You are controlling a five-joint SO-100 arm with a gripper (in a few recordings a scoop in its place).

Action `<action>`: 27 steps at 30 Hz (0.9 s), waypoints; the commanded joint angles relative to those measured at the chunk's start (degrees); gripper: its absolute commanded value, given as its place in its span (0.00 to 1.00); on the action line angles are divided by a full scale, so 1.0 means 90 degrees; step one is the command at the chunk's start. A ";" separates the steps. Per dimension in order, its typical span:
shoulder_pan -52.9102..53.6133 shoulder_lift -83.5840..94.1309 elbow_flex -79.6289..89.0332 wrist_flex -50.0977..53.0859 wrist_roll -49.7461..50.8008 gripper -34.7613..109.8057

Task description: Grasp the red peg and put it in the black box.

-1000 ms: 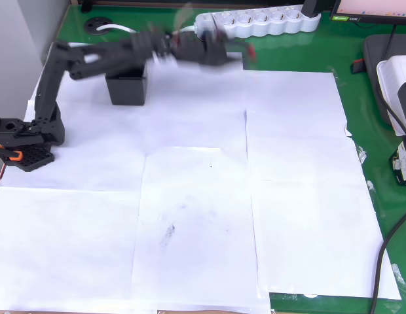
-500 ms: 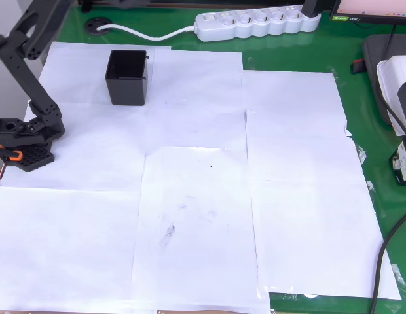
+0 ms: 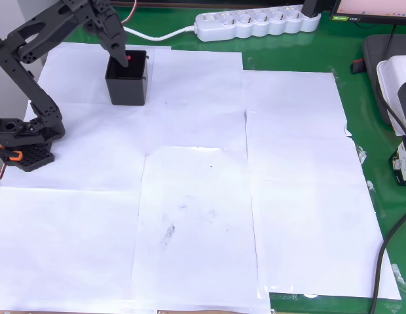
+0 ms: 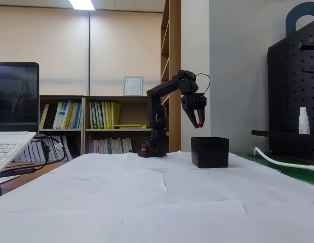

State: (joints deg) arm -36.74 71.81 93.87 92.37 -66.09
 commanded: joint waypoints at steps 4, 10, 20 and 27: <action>-0.0068 -0.0332 0.0498 0.0107 -0.0498 0.48; -0.0049 -0.0322 0.0742 -0.0098 -0.0537 0.24; 0.0820 -0.0986 0.1924 0.1611 -0.0928 0.24; 0.3604 -0.4277 -0.2949 0.0488 -0.3320 0.24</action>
State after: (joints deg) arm -11.60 49.83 90.53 101.78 -86.66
